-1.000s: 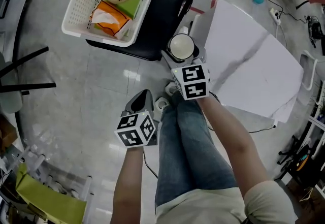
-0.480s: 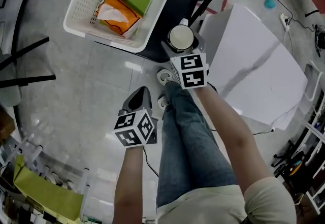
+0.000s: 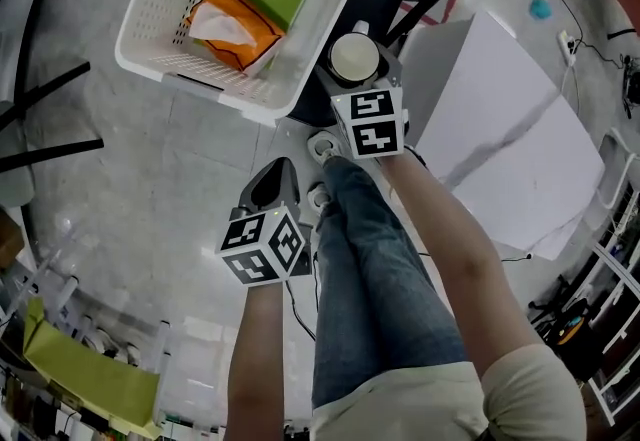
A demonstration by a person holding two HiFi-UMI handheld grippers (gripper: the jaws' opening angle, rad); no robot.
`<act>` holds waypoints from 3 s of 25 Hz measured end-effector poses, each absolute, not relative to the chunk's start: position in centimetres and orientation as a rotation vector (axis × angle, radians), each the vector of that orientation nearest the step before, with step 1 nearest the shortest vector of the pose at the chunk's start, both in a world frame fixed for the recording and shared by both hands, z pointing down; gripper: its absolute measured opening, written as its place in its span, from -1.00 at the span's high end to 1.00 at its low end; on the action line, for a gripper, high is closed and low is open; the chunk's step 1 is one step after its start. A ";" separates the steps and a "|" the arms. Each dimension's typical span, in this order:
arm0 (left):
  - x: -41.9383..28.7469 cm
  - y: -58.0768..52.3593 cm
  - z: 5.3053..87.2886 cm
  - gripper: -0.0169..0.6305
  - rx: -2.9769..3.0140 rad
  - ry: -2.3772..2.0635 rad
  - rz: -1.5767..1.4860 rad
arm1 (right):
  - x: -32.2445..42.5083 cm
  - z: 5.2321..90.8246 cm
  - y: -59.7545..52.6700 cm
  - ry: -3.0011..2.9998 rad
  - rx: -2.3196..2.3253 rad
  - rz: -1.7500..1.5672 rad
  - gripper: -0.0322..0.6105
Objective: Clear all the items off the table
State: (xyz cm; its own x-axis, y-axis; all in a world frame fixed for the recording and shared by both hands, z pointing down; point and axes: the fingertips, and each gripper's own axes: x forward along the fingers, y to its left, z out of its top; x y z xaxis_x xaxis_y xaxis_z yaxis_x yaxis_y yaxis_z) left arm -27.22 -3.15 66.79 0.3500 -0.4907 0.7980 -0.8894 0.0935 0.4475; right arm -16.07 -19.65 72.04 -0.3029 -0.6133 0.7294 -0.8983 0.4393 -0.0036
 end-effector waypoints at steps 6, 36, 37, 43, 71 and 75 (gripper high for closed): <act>-27.4 -4.2 67.1 0.92 1.534 -1.298 0.462 | -16.4 73.0 -21.1 -2.023 1.256 0.544 -0.32; -26.0 -5.5 68.3 0.92 1.532 -1.271 0.485 | -17.7 75.7 -21.9 -2.062 1.234 0.660 -0.43; -26.0 -5.5 68.3 0.92 1.532 -1.271 0.485 | -17.6 75.7 -21.8 -2.062 1.235 0.663 -0.46; -26.1 -5.2 68.0 0.92 1.537 -1.279 0.486 | -17.1 75.5 -21.0 -2.056 1.249 0.682 -0.51; -22.9 -0.3 64.9 0.92 1.601 -1.272 0.523 | -12.8 69.3 -12.1 -2.107 1.315 0.898 0.34; -22.2 0.5 64.0 0.92 1.615 -1.276 0.514 | -11.6 68.2 -10.7 -2.102 1.339 0.892 0.53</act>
State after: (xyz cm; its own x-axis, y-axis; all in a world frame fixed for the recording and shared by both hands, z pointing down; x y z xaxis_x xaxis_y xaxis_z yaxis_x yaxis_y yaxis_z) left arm -22.24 0.46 64.02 0.3596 -0.4906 0.7937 -0.9039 0.0280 0.4269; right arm -11.64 -10.67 68.22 -0.3987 -0.5954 0.6976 -0.9153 0.3053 -0.2626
